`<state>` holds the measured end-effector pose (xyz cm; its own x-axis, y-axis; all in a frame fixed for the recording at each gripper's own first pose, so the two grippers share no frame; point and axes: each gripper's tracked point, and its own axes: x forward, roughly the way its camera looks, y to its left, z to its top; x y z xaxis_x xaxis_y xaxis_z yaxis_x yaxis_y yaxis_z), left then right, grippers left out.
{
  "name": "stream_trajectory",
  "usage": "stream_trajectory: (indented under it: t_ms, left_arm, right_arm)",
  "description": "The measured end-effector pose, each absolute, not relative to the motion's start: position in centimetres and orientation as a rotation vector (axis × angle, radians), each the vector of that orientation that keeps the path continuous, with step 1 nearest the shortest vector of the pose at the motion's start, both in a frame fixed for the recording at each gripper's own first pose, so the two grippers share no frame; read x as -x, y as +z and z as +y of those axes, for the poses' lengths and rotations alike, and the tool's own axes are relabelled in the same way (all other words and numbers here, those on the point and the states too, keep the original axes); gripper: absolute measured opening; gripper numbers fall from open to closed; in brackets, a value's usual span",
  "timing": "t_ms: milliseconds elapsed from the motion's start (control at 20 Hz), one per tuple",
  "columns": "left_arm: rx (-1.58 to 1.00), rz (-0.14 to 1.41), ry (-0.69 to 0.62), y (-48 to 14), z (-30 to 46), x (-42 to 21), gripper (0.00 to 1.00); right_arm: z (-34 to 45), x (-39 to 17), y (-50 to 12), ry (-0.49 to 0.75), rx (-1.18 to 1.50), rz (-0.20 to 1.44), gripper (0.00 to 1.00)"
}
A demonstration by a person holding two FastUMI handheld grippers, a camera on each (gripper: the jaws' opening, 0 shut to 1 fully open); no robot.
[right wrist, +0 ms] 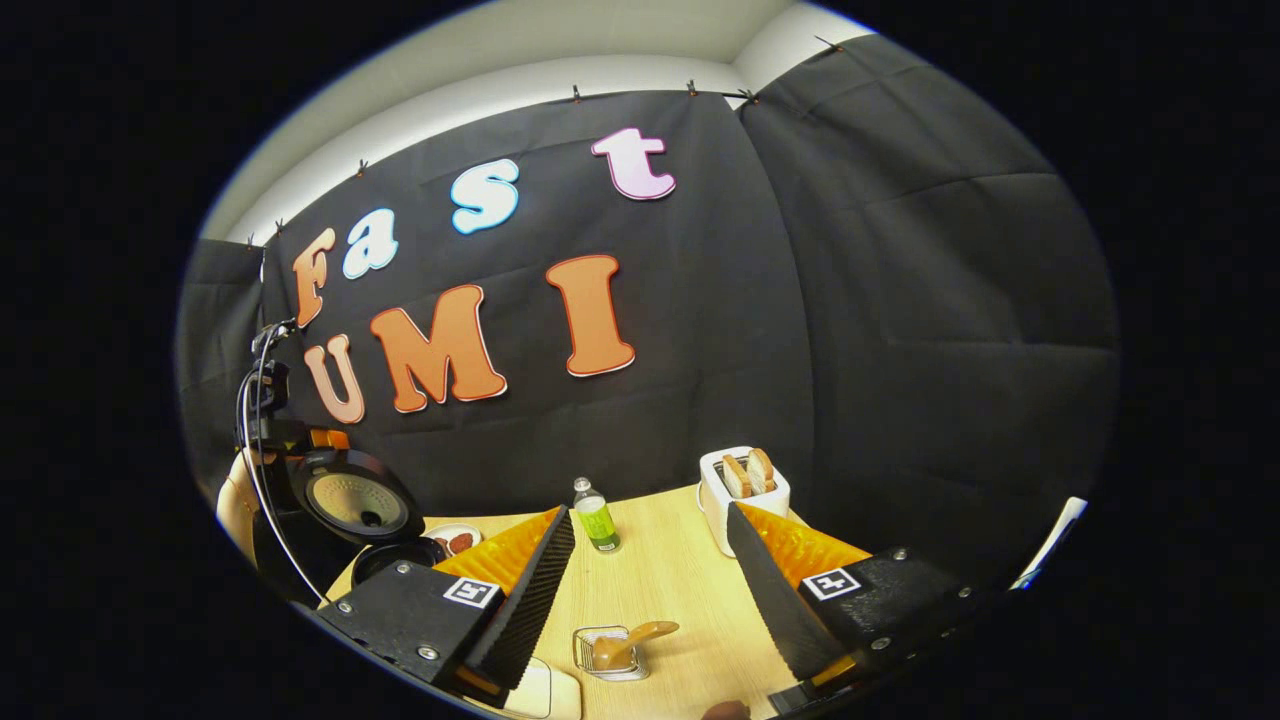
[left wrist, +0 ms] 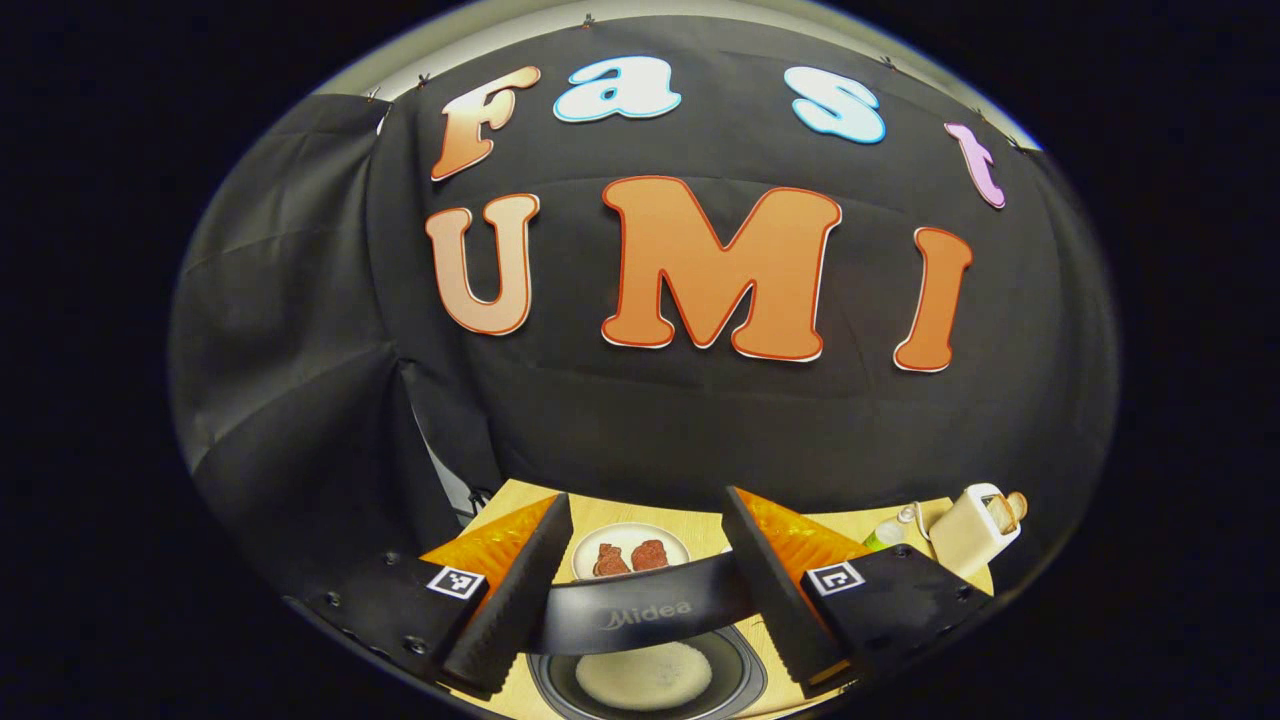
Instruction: Close the left gripper, press the button to open the rice cooker; take a wooden spoon from the chopstick holder with the right hand, scoop a spoonful of rice and pour it into the rice cooker, then put the wooden spoon back into the chopstick holder.
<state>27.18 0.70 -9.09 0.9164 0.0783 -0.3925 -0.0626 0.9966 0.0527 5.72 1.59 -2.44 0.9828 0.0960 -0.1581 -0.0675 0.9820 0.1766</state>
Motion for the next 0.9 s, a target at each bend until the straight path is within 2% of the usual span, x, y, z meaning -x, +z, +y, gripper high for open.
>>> stream_trajectory:
  t_ms: [150,200,350,450,650,900]
  left_arm:
    - [-0.028,0.409,0.049,-10.6,-0.4,-24.6,1.0]
    - [-0.015,0.427,0.037,-11.4,-0.9,-23.7,0.97]
    - [0.017,0.509,0.015,-14.8,-1.9,-20.2,1.0]
    - [-0.006,0.531,0.029,-16.5,-1.7,-18.5,0.98]
    - [0.012,0.568,0.049,-20.1,-1.9,-15.0,1.0]
    - [-0.031,0.547,0.066,-22.6,-2.4,-13.3,0.98]
  right_arm:
    - [2.3,-5.2,-2.8,0.112,-0.182,0.178,0.94]
    - [2.5,-5.1,-2.9,0.122,-0.184,0.182,0.94]
    - [3.1,-4.4,-3.4,0.159,-0.173,0.193,0.94]
    - [3.0,-3.9,-3.6,0.174,-0.167,0.198,0.94]
    - [2.5,-3.0,-4.3,0.195,-0.164,0.211,0.94]
    - [1.8,-2.4,-4.7,0.209,-0.167,0.221,0.94]
